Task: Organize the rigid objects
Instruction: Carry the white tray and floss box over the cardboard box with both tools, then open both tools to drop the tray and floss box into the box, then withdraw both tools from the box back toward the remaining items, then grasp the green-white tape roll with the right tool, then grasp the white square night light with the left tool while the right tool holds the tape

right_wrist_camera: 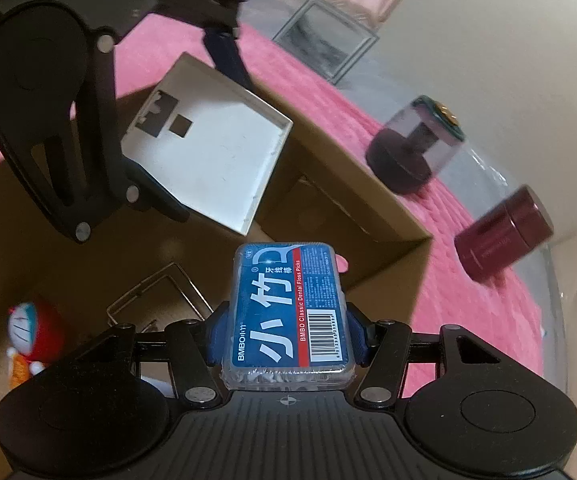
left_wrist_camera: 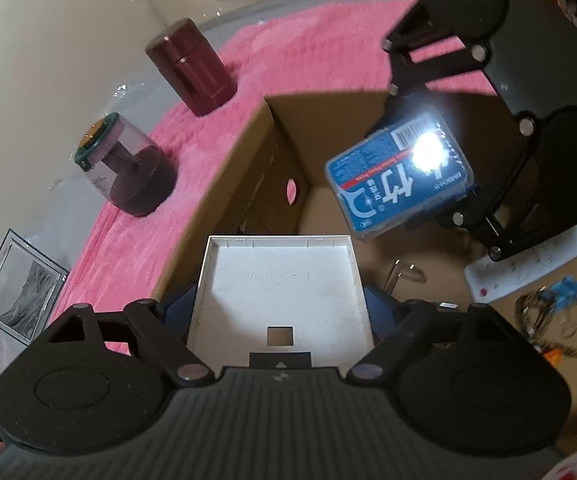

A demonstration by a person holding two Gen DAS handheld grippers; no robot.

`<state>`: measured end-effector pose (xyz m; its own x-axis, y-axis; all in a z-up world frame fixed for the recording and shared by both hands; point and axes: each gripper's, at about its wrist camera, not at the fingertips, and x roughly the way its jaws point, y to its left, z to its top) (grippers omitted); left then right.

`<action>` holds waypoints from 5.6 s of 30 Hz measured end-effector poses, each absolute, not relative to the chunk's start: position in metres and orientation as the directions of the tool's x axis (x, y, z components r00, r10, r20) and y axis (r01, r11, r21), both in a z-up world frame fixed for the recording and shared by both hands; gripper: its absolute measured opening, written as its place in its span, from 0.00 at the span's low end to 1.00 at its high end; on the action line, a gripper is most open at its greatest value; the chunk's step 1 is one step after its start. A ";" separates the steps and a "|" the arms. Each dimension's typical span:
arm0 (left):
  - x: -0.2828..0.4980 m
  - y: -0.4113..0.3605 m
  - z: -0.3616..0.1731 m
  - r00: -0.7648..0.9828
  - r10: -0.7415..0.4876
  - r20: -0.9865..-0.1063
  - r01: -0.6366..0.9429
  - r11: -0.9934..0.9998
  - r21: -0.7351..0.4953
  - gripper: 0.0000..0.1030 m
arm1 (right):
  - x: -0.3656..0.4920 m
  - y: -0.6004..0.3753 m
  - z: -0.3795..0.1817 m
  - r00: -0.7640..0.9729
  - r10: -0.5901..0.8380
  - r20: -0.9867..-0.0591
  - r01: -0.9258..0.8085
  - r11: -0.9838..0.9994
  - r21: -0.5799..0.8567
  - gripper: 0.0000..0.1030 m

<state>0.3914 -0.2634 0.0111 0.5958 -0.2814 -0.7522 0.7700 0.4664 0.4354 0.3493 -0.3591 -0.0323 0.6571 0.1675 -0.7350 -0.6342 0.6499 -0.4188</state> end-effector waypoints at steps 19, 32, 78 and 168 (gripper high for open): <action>0.397 -0.254 0.002 0.623 -0.271 -0.734 0.745 0.490 0.452 0.82 | 0.382 -0.340 -0.055 0.629 0.124 -0.767 -0.652 0.620 -0.435 0.53; 0.385 -0.228 0.028 0.656 -0.313 -0.687 0.696 0.602 0.391 0.82 | 0.377 -0.343 -0.038 0.667 0.155 -0.729 -0.605 0.683 -0.409 0.53; 0.101 -0.019 0.025 0.757 -0.149 -0.636 0.115 0.989 -0.096 0.84 | 0.077 -0.268 0.042 0.789 0.378 -0.484 -0.307 0.926 0.221 0.67; 0.345 0.071 -0.070 0.730 -0.240 -0.640 0.490 0.837 0.245 0.88 | 0.299 -0.112 -0.092 0.741 0.381 -0.554 -0.340 0.923 0.179 0.27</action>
<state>0.3446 0.0713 -0.0705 0.7303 -0.2401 -0.6395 0.4897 0.8368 0.2451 0.2990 -0.1118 -0.0925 0.7407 0.3806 -0.5537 -0.3403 0.9231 0.1794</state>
